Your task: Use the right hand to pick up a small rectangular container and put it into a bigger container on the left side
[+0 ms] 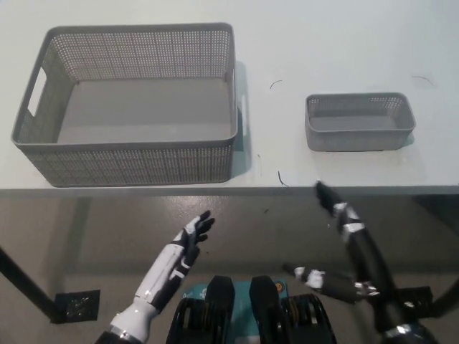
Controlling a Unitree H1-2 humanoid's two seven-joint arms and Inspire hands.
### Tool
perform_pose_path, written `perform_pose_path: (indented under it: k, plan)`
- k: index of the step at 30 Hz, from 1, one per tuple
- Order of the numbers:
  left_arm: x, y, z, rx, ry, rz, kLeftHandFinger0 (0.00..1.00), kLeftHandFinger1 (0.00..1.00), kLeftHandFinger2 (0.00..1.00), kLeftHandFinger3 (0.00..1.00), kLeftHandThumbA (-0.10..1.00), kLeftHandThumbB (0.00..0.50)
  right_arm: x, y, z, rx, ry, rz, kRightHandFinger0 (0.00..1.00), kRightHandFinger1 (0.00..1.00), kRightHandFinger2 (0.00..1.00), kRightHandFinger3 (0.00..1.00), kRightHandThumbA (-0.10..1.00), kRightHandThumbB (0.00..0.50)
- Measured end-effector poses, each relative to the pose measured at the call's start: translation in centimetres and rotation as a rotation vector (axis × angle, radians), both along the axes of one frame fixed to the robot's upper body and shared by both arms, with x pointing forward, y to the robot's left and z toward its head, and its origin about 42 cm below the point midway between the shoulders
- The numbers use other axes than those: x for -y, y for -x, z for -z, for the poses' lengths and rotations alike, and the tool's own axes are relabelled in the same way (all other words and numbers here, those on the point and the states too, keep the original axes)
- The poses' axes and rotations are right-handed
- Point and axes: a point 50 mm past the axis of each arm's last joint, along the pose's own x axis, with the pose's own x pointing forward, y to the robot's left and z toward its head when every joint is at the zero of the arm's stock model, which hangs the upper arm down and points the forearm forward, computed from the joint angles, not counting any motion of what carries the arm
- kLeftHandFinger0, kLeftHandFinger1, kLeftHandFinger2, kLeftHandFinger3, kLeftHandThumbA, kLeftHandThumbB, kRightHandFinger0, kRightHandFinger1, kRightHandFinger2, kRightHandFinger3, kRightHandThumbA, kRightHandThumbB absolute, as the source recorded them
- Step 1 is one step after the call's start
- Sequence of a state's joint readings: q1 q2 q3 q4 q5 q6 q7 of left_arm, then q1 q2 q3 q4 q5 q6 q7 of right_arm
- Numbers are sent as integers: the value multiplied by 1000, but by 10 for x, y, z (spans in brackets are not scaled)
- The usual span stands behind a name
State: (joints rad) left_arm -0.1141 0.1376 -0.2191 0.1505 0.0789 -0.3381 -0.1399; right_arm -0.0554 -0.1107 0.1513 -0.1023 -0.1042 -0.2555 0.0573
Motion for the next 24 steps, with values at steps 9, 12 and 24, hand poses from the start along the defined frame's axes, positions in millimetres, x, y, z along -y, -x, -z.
perform_pose_path:
  k: [9,12,24]
  plan:
    - [9,-1,-8,18,-26,59,1000,1000,1000,1000,1000,407,72,-4,-75,250,109,192,1000,1000,1000,1000,1000,239]
    - [9,-1,-8,12,-30,61,1000,1000,1000,1000,1000,406,99,-12,-113,327,199,250,1000,1000,1000,1000,1000,293]
    - [8,1,-5,-12,-36,60,1000,1000,1000,1000,1000,385,129,-71,-253,431,606,260,1000,1000,1000,1000,1000,297]
